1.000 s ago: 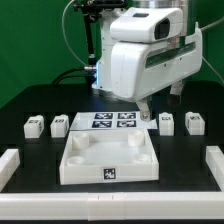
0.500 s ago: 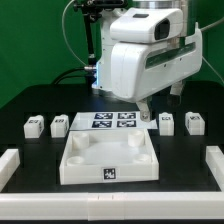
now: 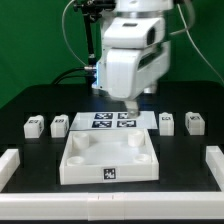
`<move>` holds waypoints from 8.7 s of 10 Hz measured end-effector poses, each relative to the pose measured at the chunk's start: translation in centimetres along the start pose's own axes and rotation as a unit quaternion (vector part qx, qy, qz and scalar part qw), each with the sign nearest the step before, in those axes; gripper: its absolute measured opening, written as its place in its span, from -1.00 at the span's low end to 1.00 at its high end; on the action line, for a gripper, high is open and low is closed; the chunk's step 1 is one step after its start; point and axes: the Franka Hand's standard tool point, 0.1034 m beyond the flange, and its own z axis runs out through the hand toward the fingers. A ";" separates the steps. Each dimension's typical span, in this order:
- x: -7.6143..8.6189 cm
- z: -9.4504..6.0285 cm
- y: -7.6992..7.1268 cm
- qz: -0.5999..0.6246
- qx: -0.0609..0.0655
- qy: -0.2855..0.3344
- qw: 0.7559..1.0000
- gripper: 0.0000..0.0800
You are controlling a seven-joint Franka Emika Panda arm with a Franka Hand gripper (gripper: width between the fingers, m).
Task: Assemble one leg
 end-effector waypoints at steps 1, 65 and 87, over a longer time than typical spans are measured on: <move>-2.1 1.2 -1.3 -0.070 0.008 -0.001 0.998 0.62; 12.6 4.7 -12.6 0.622 0.106 -0.053 0.774 0.62; 11.8 8.3 -15.9 0.559 0.259 -0.318 0.721 -0.29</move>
Offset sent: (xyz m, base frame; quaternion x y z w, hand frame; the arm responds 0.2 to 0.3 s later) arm -0.0167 -0.0056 -0.0579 -0.0278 0.0533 -0.1222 0.9907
